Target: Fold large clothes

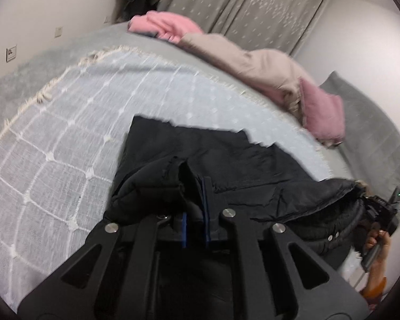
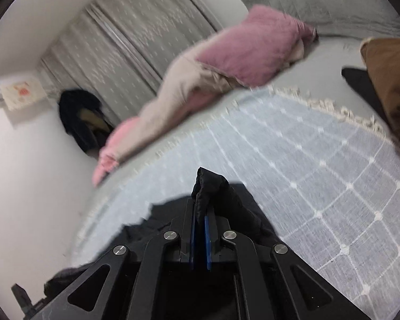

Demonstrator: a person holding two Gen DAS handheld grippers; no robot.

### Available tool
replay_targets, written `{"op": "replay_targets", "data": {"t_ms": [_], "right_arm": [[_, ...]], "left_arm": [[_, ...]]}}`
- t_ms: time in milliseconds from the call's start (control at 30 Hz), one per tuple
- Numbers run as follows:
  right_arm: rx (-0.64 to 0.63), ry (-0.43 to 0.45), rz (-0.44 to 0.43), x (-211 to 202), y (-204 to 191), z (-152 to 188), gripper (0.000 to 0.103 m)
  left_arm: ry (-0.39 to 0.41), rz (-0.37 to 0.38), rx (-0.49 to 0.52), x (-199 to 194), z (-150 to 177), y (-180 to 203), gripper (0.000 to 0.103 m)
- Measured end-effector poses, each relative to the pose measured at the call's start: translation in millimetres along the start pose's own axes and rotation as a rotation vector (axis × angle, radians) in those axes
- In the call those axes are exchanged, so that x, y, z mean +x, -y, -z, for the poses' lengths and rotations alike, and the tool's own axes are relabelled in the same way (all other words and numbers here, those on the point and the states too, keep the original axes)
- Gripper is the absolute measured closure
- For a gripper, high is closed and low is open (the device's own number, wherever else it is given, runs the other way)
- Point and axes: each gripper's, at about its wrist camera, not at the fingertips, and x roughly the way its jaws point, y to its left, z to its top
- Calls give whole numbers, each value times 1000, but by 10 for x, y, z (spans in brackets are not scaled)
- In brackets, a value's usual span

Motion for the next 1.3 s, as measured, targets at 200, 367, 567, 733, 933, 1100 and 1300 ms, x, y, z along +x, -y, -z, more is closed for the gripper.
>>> {"op": "replay_targets", "data": {"t_ms": [200,367,567,733,933,1100,1300], "right_arm": [[12,-117,85,675,302,231,95],[20,-124,67,452,254,133,77],[-68,26,54,-164,237,-40,33],[-176,-73,209,-33,360,-25,33],[-324,-291,167,472,33,15,33],[-351,-202,133,834,-263,-39,33],[64,-150,115,959,371,-222,33]], "left_arm": [[-57,-27,70,275,39,70,88],[-19,13,106,-10,-40,94,70],[192,-83,189,-640,-69,34,21],[146,-127,218,-572,-125,-115,21],[-72,-148,310,128,-200,-23,21],[-14,-58,198,270,-390,26,23],[47,-111,-24,303,-524,-311,30]]}}
